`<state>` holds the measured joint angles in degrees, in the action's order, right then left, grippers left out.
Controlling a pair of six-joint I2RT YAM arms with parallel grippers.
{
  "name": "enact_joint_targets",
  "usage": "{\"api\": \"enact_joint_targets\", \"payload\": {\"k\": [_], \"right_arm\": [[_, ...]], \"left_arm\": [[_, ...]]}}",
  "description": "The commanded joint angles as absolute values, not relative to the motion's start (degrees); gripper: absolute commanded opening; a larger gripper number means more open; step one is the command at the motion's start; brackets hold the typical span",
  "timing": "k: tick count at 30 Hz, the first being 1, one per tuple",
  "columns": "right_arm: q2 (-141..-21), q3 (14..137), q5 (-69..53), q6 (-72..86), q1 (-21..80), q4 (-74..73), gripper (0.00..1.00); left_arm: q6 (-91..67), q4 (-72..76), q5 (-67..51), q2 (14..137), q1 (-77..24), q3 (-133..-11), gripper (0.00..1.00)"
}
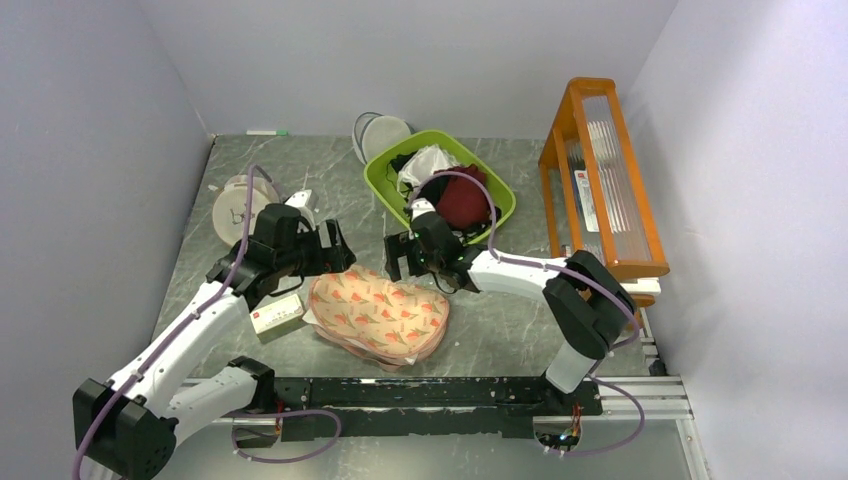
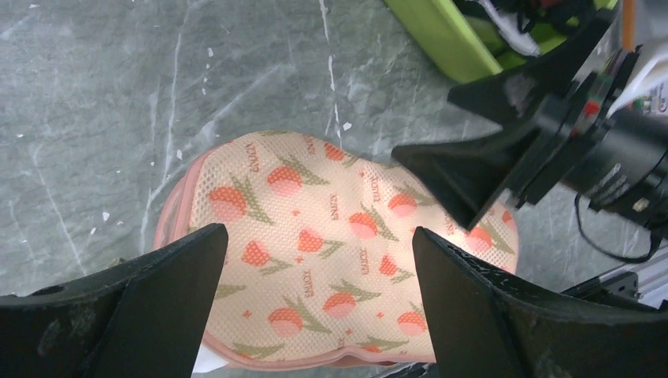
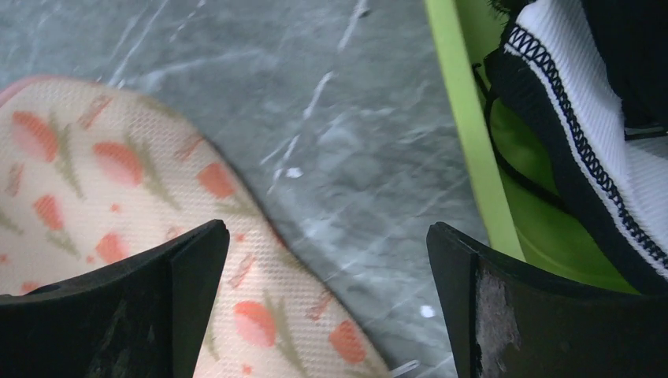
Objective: Unzip the laundry bag and remove the bra
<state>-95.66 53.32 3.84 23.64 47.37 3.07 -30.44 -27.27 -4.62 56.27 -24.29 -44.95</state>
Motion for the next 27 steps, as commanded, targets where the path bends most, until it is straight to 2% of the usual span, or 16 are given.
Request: {"api": "enact_joint_targets", "payload": {"k": [1, 7, 10, 12, 19, 27], "right_arm": [[-96.18, 52.73, 10.7, 24.89, 42.97, 5.34, 1.0], [-93.49, 51.41, 10.85, 20.94, 38.93, 3.98, 1.0], [-89.8, 49.66, 4.25, 17.35, 40.46, 3.11, 1.0], [-86.03, 47.86, 1.94, 14.63, 43.93, 2.34, 1.0], [-75.63, 45.95, 5.76, 3.84, 63.04, -6.6, 1.0], [-77.61, 47.73, 9.89, 5.01, 72.92, -13.73, 0.99]], "left_arm": [[-25.97, -30.0, -3.52, 53.38, -23.77, -47.19, 0.99], [-24.02, -28.15, -4.97, 50.71, -23.81, -46.07, 0.98], [-22.81, -27.73, -4.13, 50.39, -23.82, -46.16, 0.98], [-21.5, -27.76, -2.73, 50.19, -23.82, -46.7, 0.97], [-17.86, -28.28, 5.08, 48.37, -23.8, -47.93, 0.96], [-18.93, -27.68, 7.81, 44.65, -23.78, -46.58, 0.97]]}}
